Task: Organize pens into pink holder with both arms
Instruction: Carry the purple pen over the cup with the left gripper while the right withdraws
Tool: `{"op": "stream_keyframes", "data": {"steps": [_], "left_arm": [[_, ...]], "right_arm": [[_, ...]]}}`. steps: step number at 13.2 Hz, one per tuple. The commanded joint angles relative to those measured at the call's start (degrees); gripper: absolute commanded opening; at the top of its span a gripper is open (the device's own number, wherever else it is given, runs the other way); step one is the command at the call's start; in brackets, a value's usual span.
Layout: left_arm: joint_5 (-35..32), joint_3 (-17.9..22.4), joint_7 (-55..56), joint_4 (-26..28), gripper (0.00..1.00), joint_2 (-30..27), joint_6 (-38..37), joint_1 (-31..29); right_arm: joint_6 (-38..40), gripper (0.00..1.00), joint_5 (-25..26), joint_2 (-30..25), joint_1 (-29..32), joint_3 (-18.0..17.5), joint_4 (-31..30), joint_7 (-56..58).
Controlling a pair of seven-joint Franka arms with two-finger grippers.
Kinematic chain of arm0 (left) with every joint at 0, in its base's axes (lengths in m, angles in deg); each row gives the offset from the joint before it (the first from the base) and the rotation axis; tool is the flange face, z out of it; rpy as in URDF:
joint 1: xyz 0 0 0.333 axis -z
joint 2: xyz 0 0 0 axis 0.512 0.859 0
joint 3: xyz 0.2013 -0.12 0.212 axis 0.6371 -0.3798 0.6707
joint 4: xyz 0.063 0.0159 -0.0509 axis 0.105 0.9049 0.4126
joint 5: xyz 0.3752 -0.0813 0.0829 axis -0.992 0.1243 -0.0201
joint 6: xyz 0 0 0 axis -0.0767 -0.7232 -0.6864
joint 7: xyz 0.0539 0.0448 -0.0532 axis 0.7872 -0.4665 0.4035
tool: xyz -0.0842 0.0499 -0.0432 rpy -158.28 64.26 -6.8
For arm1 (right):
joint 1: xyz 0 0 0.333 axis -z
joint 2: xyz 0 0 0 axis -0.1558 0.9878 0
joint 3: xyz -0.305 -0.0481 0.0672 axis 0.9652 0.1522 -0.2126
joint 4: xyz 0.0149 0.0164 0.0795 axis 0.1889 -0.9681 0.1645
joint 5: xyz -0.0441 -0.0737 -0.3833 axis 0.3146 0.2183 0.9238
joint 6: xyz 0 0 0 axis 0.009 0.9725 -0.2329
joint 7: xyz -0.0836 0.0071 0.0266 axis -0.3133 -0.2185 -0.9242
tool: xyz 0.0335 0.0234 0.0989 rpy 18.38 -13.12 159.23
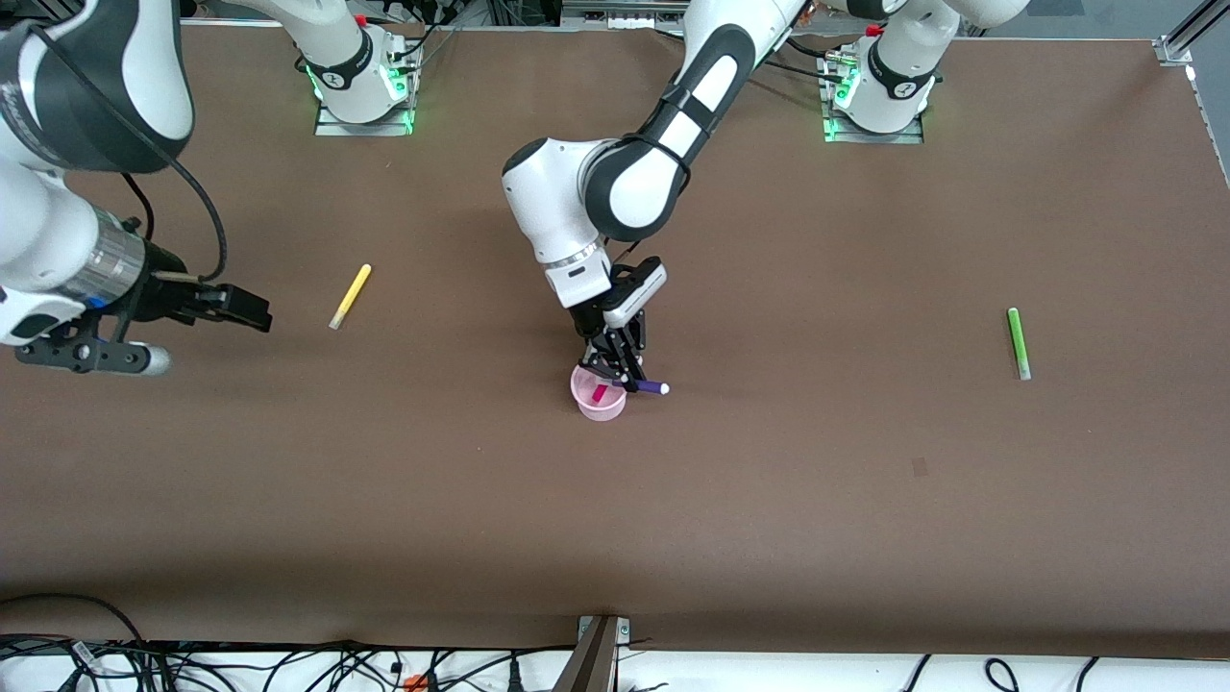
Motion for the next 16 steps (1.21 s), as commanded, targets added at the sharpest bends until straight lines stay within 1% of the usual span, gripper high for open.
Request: {"op": "stream_keyframes", "data": {"steps": [1, 3, 4, 5, 6, 7, 8, 9, 10, 12, 13, 14, 15, 16], "left_arm": [[-2.7, 1.4, 0.5, -2.8, 0.0, 2.7, -1.5, 2.1], [-2.7, 1.4, 0.4, -2.8, 0.0, 2.8, -1.5, 2.2], [-3.0, 1.4, 0.3, -2.8, 0.0, 3.2, -1.4, 2.2], [-4.5, 1.3, 0.4, -3.3, 0.0, 3.5, -1.4, 2.2], [-5.0, 1.3, 0.4, -4.2, 0.0, 4.2, -1.4, 2.1], [-5.1, 1.4, 0.4, -4.6, 0.1, 4.3, -1.4, 2.1], [-5.1, 1.4, 0.4, -4.6, 0.23, 4.3, -1.4, 2.0], [-5.1, 1.4, 0.5, -4.6, 0.35, 4.3, -1.4, 2.0], [-5.1, 1.4, 0.5, -4.6, 0.38, 4.3, -1.4, 2.0], [-5.1, 1.4, 0.5, -4.7, 0.43, 4.3, -1.4, 1.9], [-5.0, 1.4, 0.4, -4.8, 0.65, 4.0, -1.5, 1.8], [-4.4, 1.5, 0.1, -4.9, 0.9, 3.5, -1.9, 1.6], [-4.4, 1.4, -0.5, -4.8, 0.96, 1.9, -3.7, 1.5], [-3.1, 1.1, -2.4, -4.8, 0.96, 1.1, -4.9, 0.4]], "right_arm": [[0.9, 1.0, 1.4, -3.3, -0.8, -0.6, -1.9, 0.6], [1.3, 1.0, 1.4, -4.2, -1.5, -0.7, -2.0, 0.5], [1.4, 1.0, 1.6, -5.0, -0.5, -2.8, -2.1, 0.1], [1.6, 1.0, 2.9, -6.4, 3.2, -6.4, -2.5, 0.1], [1.5, 1.0, 4.5, -8.0, 7.8, -11.8, -3.5, 0.3], [1.1, 1.0, 5.5, -10.3, 14.6, -18.4, -5.9, 0.4], [0.3, 1.0, 7.0, -13.5, 21.1, -25.9, -9.0, 0.3], [-0.2, 1.0, 7.4, -16.2, 25.5, -30.0, -11.9, 0.4], [0.2, 1.0, 7.5, -17.3, 26.2, -30.5, -12.9, 0.5], [0.5, 1.0, 8.9, -16.9, 26.2, -30.6, -12.3, 2.6], [0.5, 1.0, 9.0, -16.9, 26.2, -30.6, -12.3, 3.0], [0.6, 1.0, 9.2, -16.8, 26.2, -30.5, -12.2, 3.0], [0.5, 1.0, 9.2, -16.8, 26.2, -30.5, -12.2, 3.0], [0.4, 1.0, 9.6, -16.6, 26.3, -30.5, -11.7, 3.0]]}}
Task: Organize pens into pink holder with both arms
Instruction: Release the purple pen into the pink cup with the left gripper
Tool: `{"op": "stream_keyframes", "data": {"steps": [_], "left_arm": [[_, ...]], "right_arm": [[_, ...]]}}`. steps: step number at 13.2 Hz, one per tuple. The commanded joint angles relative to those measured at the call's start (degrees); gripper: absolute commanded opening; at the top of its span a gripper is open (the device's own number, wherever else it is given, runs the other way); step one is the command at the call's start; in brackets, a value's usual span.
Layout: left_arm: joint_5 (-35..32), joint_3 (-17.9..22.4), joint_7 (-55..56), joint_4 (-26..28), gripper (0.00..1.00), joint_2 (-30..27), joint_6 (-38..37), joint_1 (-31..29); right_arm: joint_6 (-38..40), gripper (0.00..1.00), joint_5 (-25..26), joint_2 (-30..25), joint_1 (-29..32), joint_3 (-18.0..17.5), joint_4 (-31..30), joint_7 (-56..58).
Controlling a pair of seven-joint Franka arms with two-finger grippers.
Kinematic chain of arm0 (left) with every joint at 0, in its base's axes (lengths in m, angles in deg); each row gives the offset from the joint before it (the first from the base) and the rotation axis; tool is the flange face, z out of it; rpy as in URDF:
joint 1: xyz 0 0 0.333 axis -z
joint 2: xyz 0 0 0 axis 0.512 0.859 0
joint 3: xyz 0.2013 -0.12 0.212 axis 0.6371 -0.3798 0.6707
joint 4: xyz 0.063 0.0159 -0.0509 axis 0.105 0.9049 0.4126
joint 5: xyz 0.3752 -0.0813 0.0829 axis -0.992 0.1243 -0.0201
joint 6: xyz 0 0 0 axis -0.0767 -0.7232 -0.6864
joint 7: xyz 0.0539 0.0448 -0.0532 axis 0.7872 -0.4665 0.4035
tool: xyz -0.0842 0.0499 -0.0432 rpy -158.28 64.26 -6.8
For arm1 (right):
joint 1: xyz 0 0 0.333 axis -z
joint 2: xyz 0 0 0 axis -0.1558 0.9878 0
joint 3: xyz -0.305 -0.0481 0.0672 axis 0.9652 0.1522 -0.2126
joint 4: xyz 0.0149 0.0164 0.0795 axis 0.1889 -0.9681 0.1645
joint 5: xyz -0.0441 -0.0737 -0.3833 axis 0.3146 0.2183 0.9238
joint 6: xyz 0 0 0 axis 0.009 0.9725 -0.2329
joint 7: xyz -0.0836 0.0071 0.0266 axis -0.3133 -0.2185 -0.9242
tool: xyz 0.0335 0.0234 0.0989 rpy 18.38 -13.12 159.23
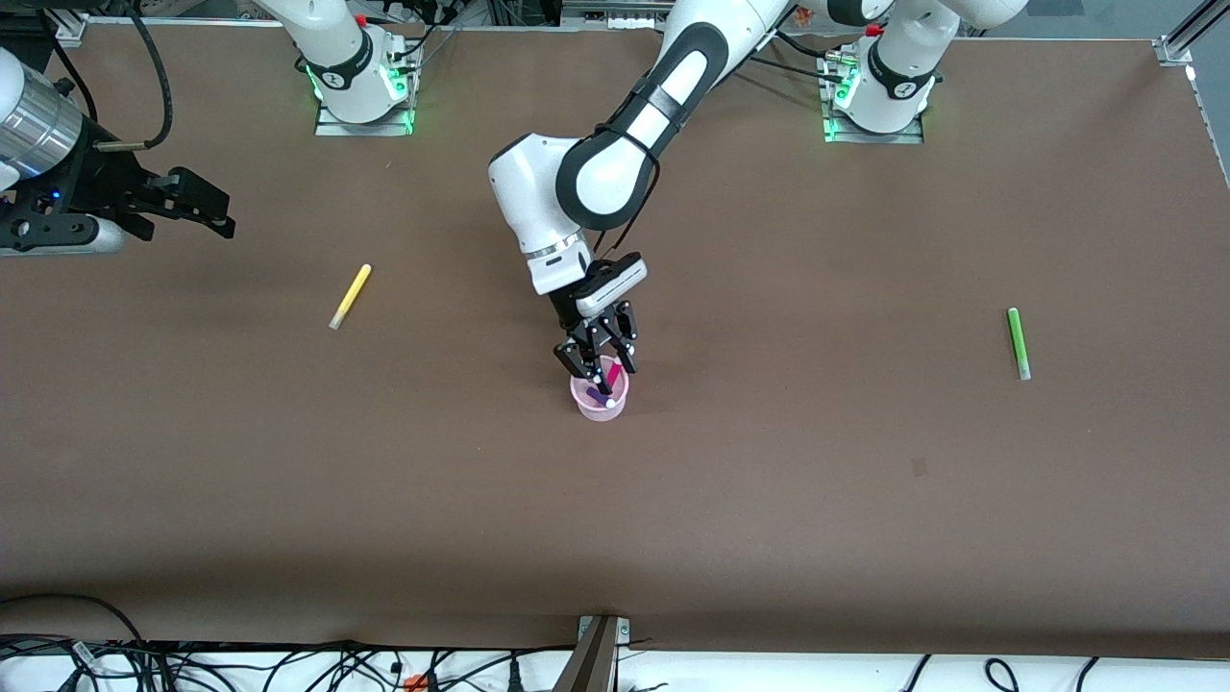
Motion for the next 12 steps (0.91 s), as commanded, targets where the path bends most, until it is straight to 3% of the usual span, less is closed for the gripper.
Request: {"op": "stream_keyframes", "data": {"steps": [1, 5, 10, 12], "left_arm": [[4.0, -0.3, -5.7, -1.3, 0.96, -2.8, -2.9, -2.2], [24.7, -0.2, -31.0, -0.3, 1.0, -14.7, -4.7, -9.2], [37.7, -0.4, -54.8, 8.9, 1.0, -31.1, -10.2, -19.3], [40.9, -0.5, -64.3, 10.4, 1.0, -34.0, -13.2, -23.9]], "right_arm": [[-0.6, 1.0, 2.3, -0.2, 1.3, -1.2, 0.3, 1.0], [2.5, 1.0, 5.0, 0.0, 1.2, -1.3, 3.3, 1.0], [1.8, 1.0, 4.4, 0.1, 1.2, -1.4, 3.3, 0.1], [-0.2, 1.0, 3.9, 1.0, 1.1, -1.5, 3.3, 1.0]]}}
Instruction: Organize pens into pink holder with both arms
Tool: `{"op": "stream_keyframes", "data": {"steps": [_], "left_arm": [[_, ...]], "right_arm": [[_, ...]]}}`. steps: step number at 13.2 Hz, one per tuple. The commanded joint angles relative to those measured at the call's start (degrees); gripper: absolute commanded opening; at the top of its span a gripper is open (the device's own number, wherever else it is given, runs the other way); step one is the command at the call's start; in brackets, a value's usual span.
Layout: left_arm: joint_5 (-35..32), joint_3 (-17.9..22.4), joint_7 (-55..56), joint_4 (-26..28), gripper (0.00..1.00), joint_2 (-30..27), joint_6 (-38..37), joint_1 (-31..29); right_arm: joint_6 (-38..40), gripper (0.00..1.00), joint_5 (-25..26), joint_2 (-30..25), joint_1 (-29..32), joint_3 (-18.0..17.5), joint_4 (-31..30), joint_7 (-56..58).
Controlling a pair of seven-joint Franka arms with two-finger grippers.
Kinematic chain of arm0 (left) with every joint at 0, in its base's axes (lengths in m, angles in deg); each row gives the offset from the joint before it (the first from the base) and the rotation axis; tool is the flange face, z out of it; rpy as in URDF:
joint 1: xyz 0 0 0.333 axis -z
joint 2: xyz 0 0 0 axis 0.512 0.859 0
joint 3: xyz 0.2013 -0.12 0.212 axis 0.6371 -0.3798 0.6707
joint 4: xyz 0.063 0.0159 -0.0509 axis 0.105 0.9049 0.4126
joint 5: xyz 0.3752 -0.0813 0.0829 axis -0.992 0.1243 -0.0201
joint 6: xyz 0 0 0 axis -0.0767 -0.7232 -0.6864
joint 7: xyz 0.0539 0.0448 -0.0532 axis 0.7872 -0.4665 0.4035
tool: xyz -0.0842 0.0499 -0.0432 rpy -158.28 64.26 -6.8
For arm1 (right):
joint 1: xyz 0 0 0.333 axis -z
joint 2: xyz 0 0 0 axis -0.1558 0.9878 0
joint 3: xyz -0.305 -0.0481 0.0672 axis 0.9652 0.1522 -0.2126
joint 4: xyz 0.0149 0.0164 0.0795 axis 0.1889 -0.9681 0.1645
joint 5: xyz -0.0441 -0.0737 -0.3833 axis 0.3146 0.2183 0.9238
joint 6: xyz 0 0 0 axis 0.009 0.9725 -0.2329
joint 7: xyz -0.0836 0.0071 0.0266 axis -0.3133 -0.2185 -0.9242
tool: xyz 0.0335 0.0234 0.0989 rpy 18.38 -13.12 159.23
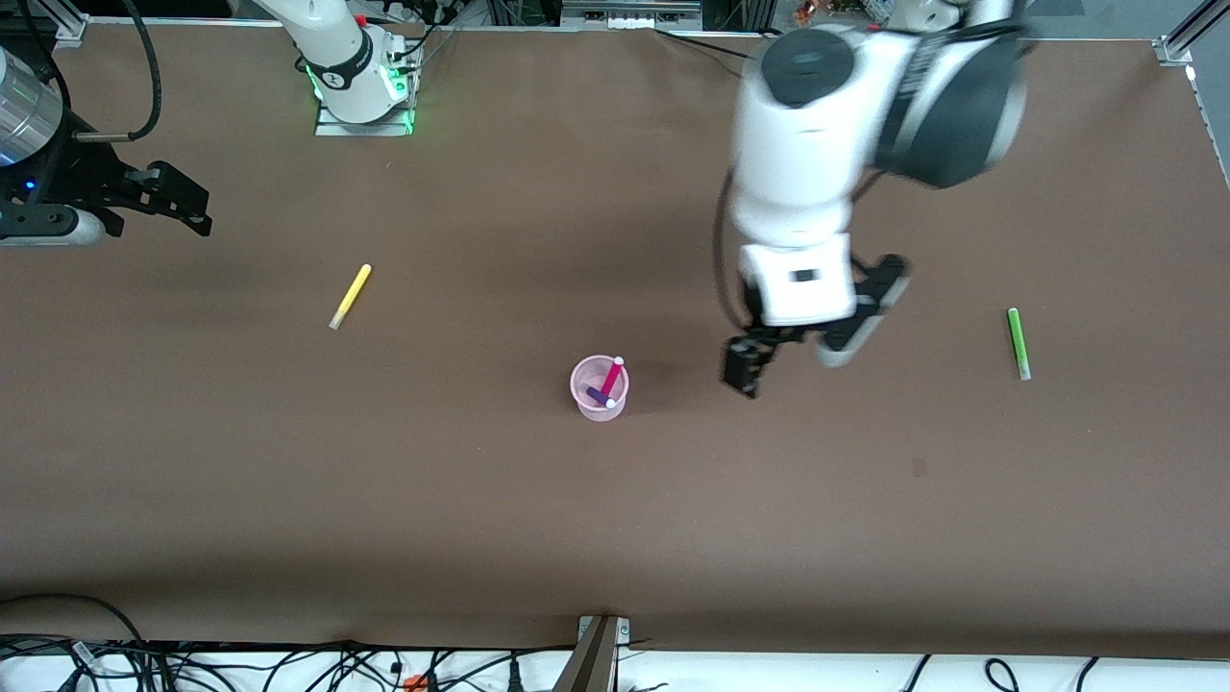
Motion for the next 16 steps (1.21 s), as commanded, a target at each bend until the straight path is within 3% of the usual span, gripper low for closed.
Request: {"op": "stream_keyframes", "data": {"steps": [1, 4, 9, 12, 16], "left_arm": [[5.0, -1.3, -13.5, 5.4, 1.0, -5.7, -3.5, -6.1], [9.8, -1.3, -31.2, 6.3, 1.0, -6.7, -8.5, -13.0], [11.0, -1.3, -60.6, 15.2, 1.0, -10.7, -8.6, -21.9], [11.0, -1.2, -71.6, 19.5, 1.0, -13.0, -8.7, -23.7], [10.7, -1.2, -77.5, 22.7, 1.0, -14.3, -8.8, -24.1]], "right_arm": [[-1.1, 1.0, 0.1, 1.2, 0.5, -1.1, 1.0, 1.0], [-1.2, 1.0, 0.3, 1.3, 0.3, -1.3, 1.2, 0.9], [-1.2, 1.0, 0.4, 1.3, 0.3, -1.2, 2.0, 3.5], [-1.2, 1.0, 0.5, 1.2, 0.2, -1.3, 2.0, 3.5], [-1.0, 1.0, 0.4, 1.1, 0.2, -1.4, 2.1, 3.7]]}}
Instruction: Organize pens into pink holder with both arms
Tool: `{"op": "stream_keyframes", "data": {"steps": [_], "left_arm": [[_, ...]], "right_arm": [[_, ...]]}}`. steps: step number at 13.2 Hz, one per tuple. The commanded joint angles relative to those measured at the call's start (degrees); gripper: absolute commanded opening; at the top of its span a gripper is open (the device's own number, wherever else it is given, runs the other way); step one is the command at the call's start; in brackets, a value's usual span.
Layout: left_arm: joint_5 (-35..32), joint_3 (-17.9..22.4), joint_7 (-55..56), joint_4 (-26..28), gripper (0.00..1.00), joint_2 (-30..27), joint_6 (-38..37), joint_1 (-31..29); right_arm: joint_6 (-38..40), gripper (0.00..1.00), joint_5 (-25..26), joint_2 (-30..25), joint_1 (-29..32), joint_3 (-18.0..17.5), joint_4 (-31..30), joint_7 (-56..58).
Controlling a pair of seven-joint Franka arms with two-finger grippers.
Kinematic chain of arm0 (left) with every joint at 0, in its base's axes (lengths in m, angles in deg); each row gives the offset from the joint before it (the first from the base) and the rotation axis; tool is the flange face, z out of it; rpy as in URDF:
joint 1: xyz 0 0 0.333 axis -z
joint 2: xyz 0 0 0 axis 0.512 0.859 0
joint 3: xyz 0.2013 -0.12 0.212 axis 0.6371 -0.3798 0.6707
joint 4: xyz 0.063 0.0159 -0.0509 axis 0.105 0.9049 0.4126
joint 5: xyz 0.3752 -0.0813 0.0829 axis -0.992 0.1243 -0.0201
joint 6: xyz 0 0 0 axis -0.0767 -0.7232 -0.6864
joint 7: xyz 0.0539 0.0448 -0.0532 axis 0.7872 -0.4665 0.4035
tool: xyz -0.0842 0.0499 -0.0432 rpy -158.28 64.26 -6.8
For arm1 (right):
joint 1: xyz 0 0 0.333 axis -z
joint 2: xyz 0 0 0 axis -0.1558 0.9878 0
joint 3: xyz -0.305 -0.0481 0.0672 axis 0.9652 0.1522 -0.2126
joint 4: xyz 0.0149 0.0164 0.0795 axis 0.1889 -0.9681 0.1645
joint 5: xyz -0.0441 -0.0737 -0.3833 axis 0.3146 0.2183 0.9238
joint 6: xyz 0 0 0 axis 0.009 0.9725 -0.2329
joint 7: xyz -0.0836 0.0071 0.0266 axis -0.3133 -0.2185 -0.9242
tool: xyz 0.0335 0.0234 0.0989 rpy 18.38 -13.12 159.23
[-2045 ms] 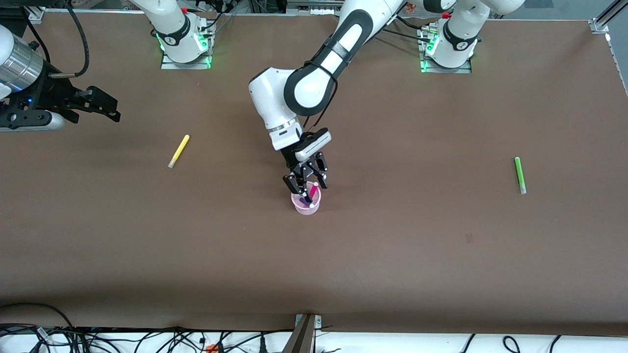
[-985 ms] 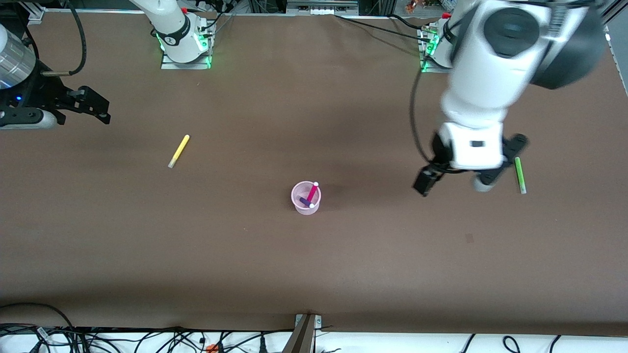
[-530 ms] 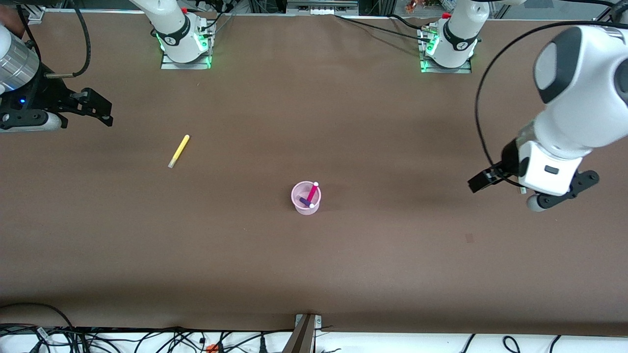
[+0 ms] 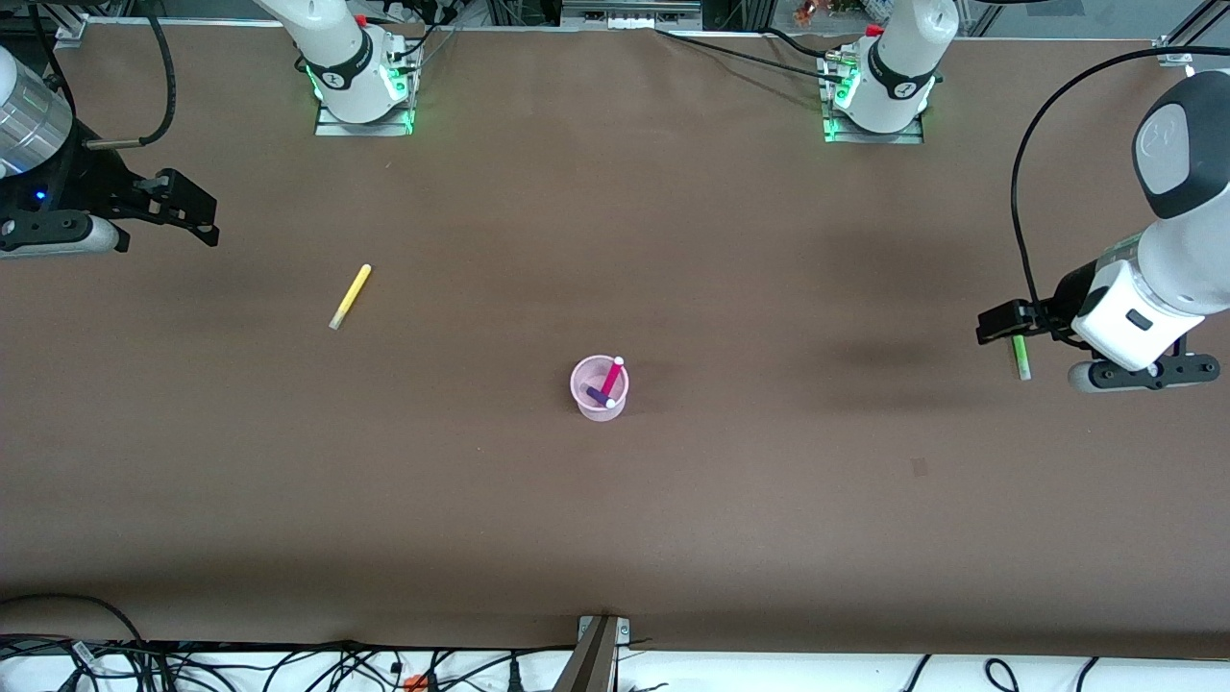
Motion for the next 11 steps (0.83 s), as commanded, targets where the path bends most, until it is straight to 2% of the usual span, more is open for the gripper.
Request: {"op": "stream_keyframes", "data": {"steps": [1, 11], "left_arm": [[1.0, -0.8, -4.0, 3.0, 1.0, -2.7, 0.3, -0.3], [1.1, -0.6, -3.6, 2.2, 1.0, -1.5, 0.4, -0.7]], "right_arm": [[0.6, 1.0, 0.4, -0.2, -0.2, -0.5, 0.8, 0.9], [0.6, 1.0, 0.4, -0.3, -1.0, -0.4, 0.7, 0.7]]}}
